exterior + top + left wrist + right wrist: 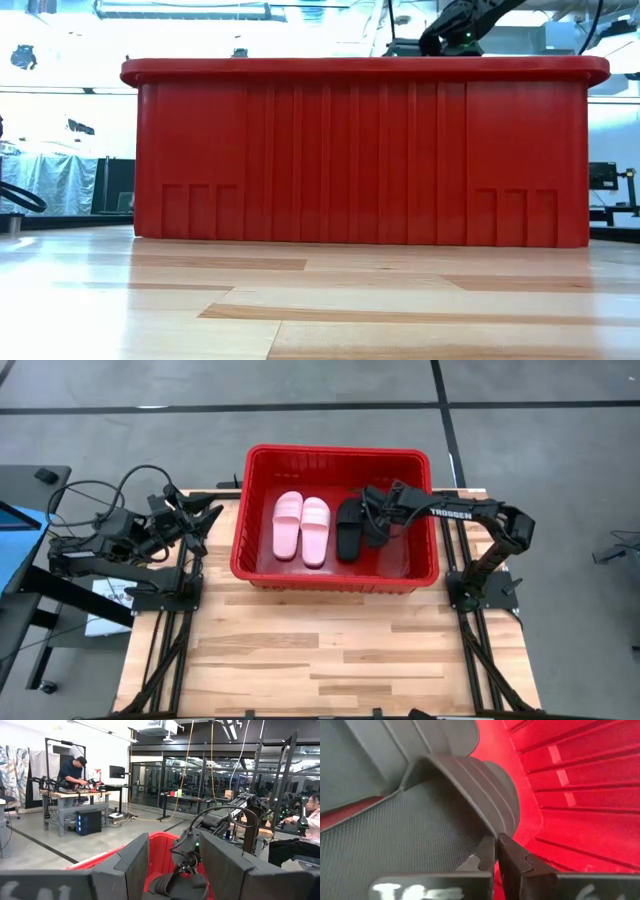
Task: Pick and place slides into bin
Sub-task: Put the black slide into the red bin
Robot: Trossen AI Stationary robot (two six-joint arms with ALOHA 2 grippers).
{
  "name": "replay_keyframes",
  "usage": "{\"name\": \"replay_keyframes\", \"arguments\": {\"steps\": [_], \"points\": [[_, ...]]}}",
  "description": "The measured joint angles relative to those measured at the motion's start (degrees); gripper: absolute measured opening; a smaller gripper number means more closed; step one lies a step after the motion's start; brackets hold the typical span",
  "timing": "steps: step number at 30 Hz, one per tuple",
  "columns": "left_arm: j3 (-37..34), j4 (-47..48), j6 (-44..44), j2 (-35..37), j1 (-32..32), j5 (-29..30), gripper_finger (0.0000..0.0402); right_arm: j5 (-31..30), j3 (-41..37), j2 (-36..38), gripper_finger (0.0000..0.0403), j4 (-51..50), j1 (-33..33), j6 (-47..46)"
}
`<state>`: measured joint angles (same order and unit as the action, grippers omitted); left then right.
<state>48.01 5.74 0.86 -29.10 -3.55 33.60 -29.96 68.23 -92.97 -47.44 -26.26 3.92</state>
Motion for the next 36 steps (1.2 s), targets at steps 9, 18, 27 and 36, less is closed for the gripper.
{"name": "replay_keyframes", "arguments": {"steps": [9,18,27,36], "points": [[0.0,0.0,0.0,0.0,0.0,0.0,0.0165,0.8,0.0,0.0,0.0000,0.8,-3.1,5.1],[0.0,0.0,0.0,0.0,0.0,0.0,0.0165,2.9,-1.5,0.0,0.0000,1.3,-3.2,4.2],[0.0,0.0,0.0,0.0,0.0,0.0,0.0165,3.3,-3.2,-0.1,0.0040,1.7,-2.2,3.2],[0.0,0.0,0.0,0.0,0.0,0.0,0.0165,3.3,-3.2,-0.1,0.0076,1.9,-2.3,3.5]]}}
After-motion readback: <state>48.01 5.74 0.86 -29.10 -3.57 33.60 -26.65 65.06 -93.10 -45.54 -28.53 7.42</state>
